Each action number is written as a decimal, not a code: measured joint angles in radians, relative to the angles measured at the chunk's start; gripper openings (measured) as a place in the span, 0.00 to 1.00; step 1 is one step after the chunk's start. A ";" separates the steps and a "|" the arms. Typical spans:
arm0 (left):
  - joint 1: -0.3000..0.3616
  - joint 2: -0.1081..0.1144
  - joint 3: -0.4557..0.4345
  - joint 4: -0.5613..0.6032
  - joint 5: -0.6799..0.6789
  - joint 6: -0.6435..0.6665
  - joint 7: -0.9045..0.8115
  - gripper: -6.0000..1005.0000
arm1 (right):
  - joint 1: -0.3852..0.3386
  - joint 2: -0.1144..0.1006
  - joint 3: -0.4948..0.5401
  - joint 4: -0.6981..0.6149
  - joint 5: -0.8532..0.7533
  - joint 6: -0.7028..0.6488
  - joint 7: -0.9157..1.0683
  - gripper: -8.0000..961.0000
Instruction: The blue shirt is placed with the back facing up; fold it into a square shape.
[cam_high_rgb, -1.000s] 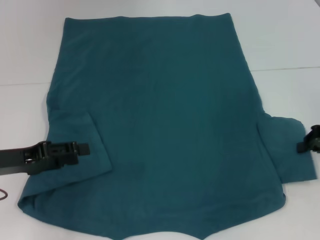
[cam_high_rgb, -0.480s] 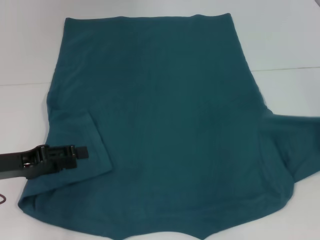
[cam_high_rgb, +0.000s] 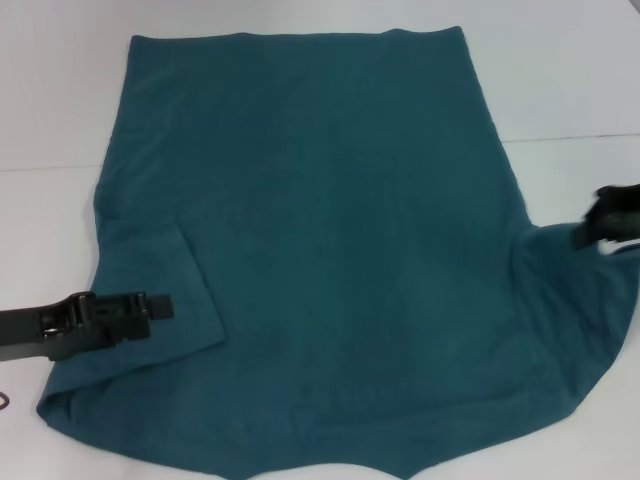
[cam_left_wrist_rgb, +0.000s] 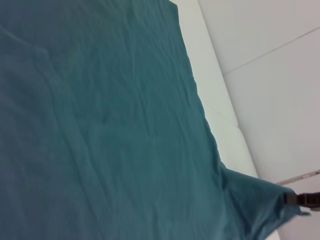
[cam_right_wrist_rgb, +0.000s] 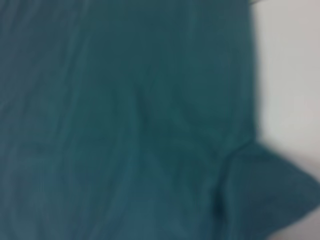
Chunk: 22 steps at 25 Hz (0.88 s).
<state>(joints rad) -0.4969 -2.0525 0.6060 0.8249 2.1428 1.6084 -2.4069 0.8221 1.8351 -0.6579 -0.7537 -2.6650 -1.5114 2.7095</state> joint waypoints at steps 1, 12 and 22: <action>0.000 0.000 0.000 0.000 0.000 -0.001 0.000 0.63 | 0.012 0.011 -0.005 0.002 0.005 -0.013 -0.003 0.03; 0.000 -0.001 -0.017 0.002 0.000 -0.007 0.000 0.63 | 0.104 0.086 -0.078 0.080 0.022 0.057 -0.005 0.03; -0.009 -0.004 -0.027 -0.001 -0.001 -0.019 0.000 0.63 | 0.121 0.123 -0.100 0.120 0.023 0.151 0.009 0.03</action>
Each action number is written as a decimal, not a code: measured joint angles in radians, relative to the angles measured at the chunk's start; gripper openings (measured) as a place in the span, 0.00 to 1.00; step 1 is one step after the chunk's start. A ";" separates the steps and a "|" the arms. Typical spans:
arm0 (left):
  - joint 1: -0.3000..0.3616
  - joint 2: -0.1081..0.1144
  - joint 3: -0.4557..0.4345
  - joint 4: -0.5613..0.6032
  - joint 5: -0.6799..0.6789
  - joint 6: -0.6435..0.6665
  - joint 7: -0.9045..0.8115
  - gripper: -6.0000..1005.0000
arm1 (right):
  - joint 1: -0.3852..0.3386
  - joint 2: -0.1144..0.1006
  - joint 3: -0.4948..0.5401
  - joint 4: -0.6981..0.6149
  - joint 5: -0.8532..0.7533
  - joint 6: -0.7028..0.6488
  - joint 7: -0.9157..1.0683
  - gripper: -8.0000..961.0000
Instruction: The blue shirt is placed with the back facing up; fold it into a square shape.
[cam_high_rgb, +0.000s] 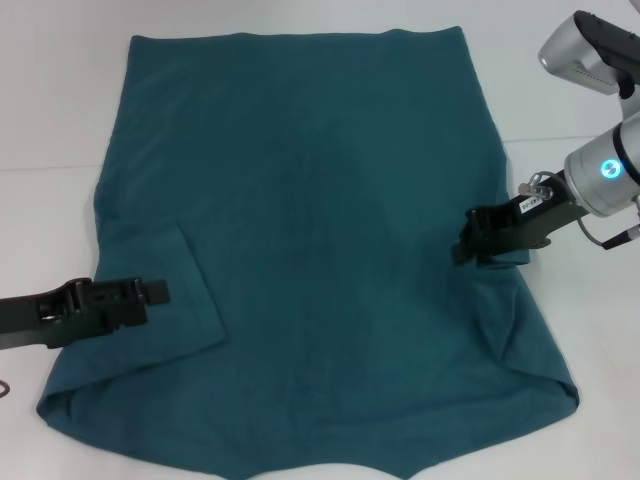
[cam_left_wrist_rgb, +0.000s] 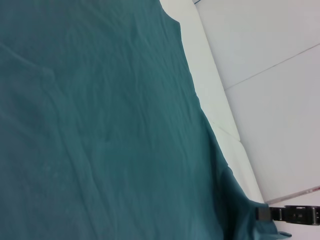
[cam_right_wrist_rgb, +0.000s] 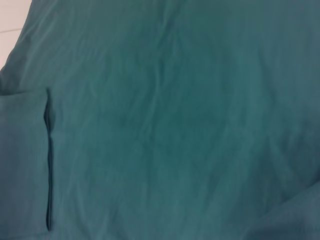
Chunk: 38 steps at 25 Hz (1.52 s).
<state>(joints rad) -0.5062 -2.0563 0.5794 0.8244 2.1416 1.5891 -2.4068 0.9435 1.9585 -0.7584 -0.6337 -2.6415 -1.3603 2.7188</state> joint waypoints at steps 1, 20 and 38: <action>-0.001 0.000 0.000 0.000 0.000 0.000 0.000 0.63 | 0.000 0.003 -0.001 0.001 0.000 0.002 -0.002 0.03; 0.008 -0.002 0.000 -0.002 0.000 -0.012 0.000 0.63 | -0.025 -0.005 0.002 0.013 0.126 0.015 -0.058 0.43; 0.008 -0.002 0.000 -0.013 0.005 -0.026 0.000 0.62 | -0.101 -0.057 0.001 -0.020 -0.020 0.098 -0.001 0.78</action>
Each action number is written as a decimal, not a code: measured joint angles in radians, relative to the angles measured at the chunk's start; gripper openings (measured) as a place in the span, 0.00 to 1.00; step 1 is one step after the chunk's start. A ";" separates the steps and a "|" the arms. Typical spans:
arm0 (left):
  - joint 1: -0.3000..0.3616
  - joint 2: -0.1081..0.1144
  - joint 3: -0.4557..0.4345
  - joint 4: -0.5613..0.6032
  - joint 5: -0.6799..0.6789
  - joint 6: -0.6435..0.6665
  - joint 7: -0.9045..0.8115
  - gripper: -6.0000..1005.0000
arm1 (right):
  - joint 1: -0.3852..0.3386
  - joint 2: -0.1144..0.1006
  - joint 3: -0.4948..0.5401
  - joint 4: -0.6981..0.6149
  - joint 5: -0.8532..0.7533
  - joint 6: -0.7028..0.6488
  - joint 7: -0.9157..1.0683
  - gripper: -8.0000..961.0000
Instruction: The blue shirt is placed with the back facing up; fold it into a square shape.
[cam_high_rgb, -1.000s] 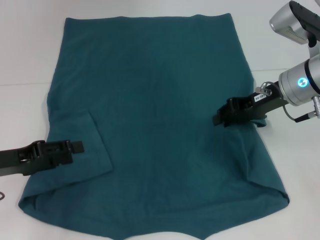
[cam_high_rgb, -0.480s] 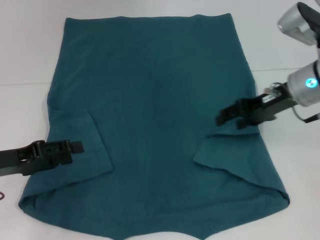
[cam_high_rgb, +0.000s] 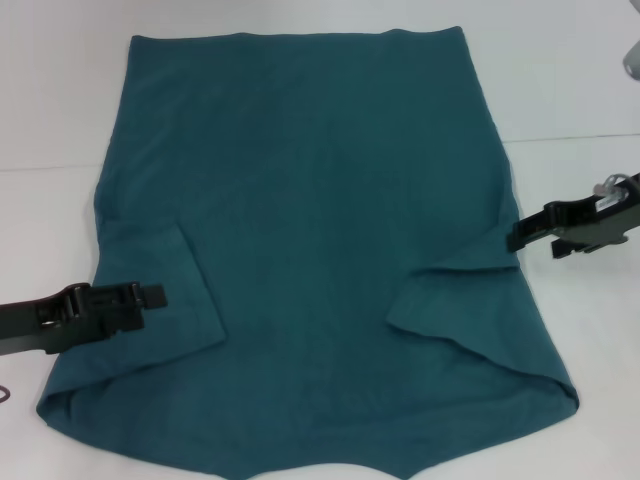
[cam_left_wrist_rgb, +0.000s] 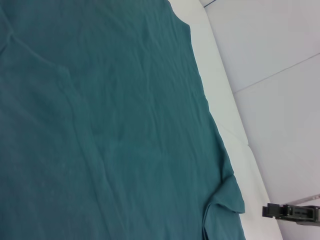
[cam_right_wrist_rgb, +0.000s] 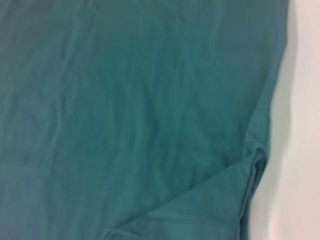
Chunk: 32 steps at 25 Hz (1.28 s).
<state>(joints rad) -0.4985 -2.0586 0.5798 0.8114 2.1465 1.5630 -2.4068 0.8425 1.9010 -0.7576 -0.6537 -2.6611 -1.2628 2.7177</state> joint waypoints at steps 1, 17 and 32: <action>0.000 0.000 0.000 0.000 -0.001 0.000 0.000 0.62 | -0.003 0.008 -0.002 0.007 0.000 0.020 -0.001 0.78; 0.001 0.000 0.000 -0.010 -0.004 -0.005 0.000 0.62 | -0.004 0.091 -0.014 0.073 0.004 0.249 -0.004 0.77; -0.001 0.003 0.001 -0.012 -0.002 -0.011 -0.006 0.62 | -0.043 0.047 0.015 0.070 0.561 0.249 -0.253 0.77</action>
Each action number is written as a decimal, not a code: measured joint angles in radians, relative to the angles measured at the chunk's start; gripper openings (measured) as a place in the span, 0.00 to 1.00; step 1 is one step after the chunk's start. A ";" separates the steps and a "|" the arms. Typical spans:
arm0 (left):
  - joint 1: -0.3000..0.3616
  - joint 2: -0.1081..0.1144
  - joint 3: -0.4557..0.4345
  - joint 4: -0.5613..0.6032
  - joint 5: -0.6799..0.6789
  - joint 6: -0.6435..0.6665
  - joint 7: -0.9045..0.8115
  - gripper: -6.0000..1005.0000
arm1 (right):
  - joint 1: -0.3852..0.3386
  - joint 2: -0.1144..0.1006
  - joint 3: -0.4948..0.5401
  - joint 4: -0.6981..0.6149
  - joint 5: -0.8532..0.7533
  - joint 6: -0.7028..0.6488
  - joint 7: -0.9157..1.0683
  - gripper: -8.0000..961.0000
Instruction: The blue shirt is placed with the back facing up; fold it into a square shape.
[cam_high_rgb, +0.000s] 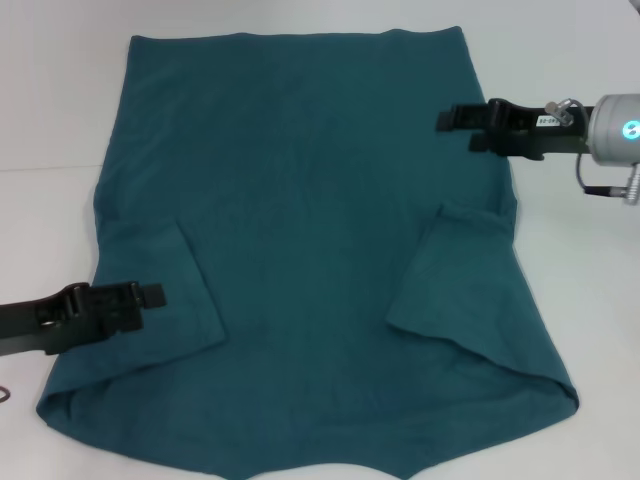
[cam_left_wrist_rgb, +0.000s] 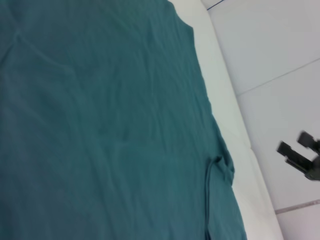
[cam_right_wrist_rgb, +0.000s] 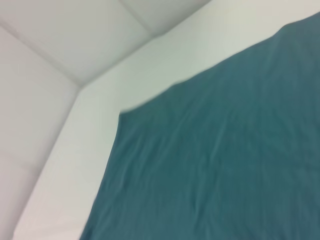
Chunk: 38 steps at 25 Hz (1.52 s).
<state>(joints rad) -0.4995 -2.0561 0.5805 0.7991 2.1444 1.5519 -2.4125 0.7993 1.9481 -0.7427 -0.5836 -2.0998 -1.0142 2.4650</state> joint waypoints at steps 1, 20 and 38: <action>0.001 0.004 0.000 0.001 0.003 0.001 -0.008 0.62 | 0.001 -0.014 -0.002 -0.001 -0.018 -0.038 0.006 0.77; 0.060 0.035 -0.146 0.077 0.242 0.012 -0.242 0.62 | -0.017 -0.114 -0.005 -0.036 -0.248 -0.341 0.112 0.77; 0.077 0.028 -0.160 0.020 0.291 -0.081 -0.279 0.61 | -0.025 -0.112 0.003 -0.036 -0.257 -0.333 0.107 0.76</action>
<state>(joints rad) -0.4227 -2.0281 0.4204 0.8194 2.4356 1.4708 -2.6913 0.7738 1.8361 -0.7401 -0.6198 -2.3565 -1.3467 2.5724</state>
